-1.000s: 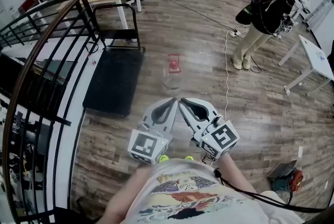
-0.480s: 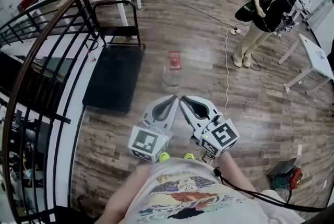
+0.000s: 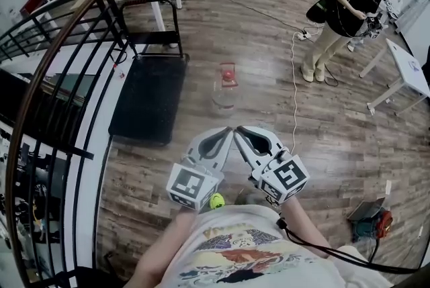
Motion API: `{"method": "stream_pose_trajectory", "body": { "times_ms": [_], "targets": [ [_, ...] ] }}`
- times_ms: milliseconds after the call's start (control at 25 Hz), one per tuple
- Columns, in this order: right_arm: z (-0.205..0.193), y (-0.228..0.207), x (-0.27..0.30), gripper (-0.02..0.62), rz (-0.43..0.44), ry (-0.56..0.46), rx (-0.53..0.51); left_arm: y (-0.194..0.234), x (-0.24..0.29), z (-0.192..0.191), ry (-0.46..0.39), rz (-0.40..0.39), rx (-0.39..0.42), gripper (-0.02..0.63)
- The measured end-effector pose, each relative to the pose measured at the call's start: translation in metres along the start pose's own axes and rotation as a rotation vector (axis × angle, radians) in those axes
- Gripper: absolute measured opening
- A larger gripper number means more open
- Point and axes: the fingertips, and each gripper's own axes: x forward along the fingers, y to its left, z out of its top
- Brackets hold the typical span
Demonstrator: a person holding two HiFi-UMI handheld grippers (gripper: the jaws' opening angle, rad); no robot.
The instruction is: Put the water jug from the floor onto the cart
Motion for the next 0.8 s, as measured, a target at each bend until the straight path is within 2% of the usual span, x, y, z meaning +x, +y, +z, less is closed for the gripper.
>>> {"method": "stream_pose_trajectory", "body": {
  "times_ms": [400,800],
  "targets": [
    [-0.016,-0.023,0.018,0.041,-0.006,0.035,0.026,0.017,0.02,-0.019,0.03,0.003,-0.038,0.012],
    [-0.014,-0.078,0.064,0.041,0.036,0.041,0.038,0.065,0.072,-0.02,0.054,0.051,-0.052,0.012]
  ]
}}
